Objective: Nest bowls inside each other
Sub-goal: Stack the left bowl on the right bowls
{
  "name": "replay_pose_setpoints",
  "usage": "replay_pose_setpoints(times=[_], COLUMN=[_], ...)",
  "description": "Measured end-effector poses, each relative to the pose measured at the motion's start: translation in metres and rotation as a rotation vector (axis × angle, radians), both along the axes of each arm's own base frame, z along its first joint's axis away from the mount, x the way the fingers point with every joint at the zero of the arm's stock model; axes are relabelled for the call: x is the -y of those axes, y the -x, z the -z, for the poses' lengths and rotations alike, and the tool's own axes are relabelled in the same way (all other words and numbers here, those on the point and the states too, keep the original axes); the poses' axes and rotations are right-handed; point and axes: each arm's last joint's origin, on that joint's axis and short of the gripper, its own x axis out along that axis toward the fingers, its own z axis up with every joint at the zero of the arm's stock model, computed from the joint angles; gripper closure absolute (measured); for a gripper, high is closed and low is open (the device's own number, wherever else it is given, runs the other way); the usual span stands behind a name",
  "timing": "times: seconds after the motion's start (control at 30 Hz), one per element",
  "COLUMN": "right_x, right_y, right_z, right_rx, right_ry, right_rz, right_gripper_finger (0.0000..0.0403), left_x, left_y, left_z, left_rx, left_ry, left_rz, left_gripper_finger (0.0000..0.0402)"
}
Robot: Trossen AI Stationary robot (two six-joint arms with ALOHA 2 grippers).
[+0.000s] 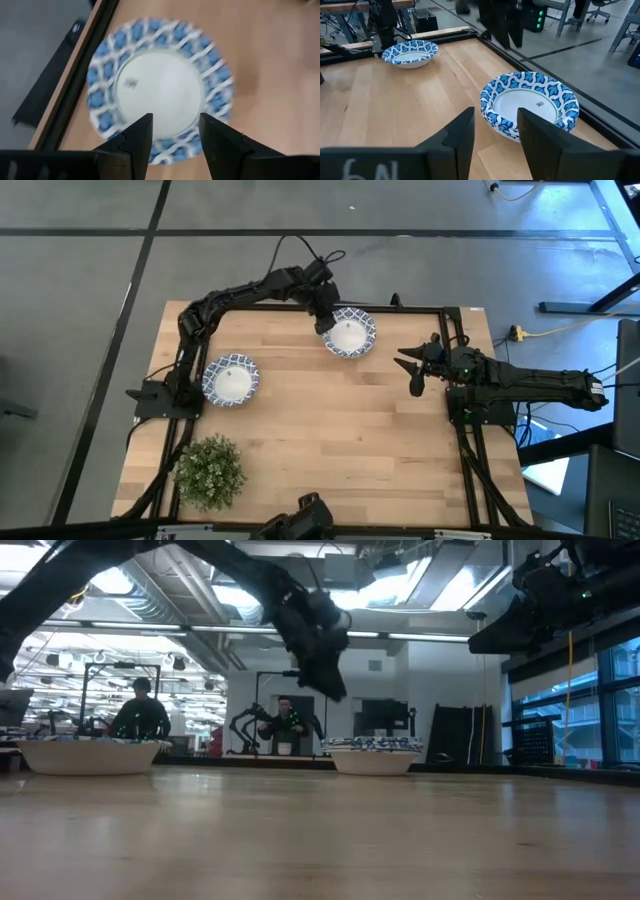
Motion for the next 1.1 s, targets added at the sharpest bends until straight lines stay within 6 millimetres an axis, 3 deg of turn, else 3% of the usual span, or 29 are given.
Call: replay_pose_setpoints(times=[0.13, 0.33, 0.8, 1.1], right_x=[0.0, 0.0, 0.0, 0.001], right_y=[0.0, 0.0, 0.0, -0.001], right_z=[0.0, 0.0, -0.001, -0.005], right_rx=[0.0, 0.001, 0.014, 0.06], right_ry=[-0.001, 0.001, -0.001, -0.01], right_rz=[0.0, 0.0, 0.001, 0.031], right_gripper_finger=[0.0253, 0.0253, 0.0253, 0.0253], left_x=[0.01, 0.028, 0.093, 0.124], left_y=[0.011, 0.046, 0.147, 0.196], left_z=[-0.026, -0.044, -0.019, -0.002], left_rx=[0.114, 0.178, 0.167, 0.16], left_ry=[0.018, -0.03, -0.026, -0.035], left_rz=[0.042, -0.013, -0.2, -0.306], left_gripper_finger=[0.0246, 0.0246, 0.0247, 0.0247])
